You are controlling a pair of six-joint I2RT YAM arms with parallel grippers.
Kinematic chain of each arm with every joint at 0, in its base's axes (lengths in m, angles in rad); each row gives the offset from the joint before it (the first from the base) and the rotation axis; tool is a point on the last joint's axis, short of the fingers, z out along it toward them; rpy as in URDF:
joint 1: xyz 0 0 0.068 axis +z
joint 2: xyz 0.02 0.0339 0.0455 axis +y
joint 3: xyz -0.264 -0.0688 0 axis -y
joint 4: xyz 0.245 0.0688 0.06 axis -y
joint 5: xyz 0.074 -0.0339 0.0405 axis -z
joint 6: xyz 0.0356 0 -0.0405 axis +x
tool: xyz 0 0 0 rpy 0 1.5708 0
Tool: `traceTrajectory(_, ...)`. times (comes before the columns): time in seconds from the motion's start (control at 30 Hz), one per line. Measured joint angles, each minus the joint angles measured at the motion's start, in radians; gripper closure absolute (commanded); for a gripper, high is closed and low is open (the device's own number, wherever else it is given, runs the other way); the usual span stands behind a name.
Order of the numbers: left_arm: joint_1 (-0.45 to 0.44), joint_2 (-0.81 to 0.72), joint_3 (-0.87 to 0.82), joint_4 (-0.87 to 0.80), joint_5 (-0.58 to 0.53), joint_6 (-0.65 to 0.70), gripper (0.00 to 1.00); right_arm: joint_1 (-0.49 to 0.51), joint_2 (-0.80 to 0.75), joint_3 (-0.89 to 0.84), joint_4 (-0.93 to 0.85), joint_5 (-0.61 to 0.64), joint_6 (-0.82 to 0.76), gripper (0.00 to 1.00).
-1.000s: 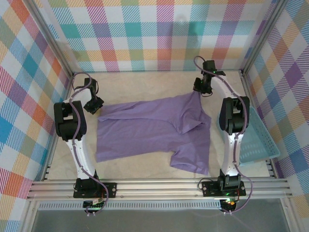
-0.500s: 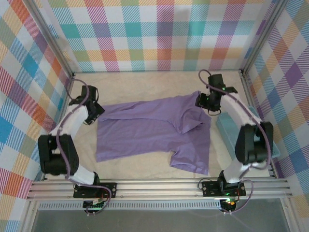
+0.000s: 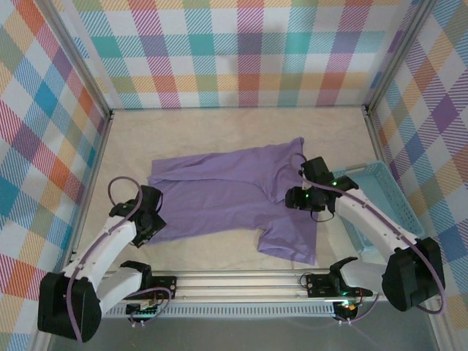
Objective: Fold the inside-out t-shirt
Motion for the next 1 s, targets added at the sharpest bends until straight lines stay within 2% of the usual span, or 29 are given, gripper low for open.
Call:
traceTrajectory(0.07,0.0,-0.01,-0.041,0.02,0.013,-0.022,0.26,0.035,-0.002,-0.032,-0.005,0.002,0.023,0.44)
traceTrajectory(0.2,0.0,0.03,-0.091,0.085,0.045,-0.036,0.27,0.115,-0.019,-0.077,-0.021,0.019,0.077,0.42)
traceTrajectory(0.3,-0.001,0.084,-0.095,0.122,0.046,-0.041,0.33,0.172,-0.052,-0.1,-0.047,0.045,0.13,0.41)
traceTrajectory(0.37,-0.001,0.116,-0.084,0.118,0.041,-0.042,0.44,0.205,-0.084,-0.122,-0.066,0.063,0.17,0.41)
traceTrajectory(0.7,-0.001,0.178,-0.057,0.139,0.017,-0.046,0.72,0.262,-0.059,-0.259,-0.065,0.069,0.307,0.43)
traceTrajectory(0.83,-0.001,0.2,-0.046,0.139,0.006,-0.042,0.77,0.264,0.032,-0.274,-0.02,0.055,0.326,0.43)
traceTrajectory(1.0,-0.001,0.203,-0.042,0.142,0.002,-0.038,0.79,0.264,0.146,-0.202,-0.012,0.05,0.333,0.45)
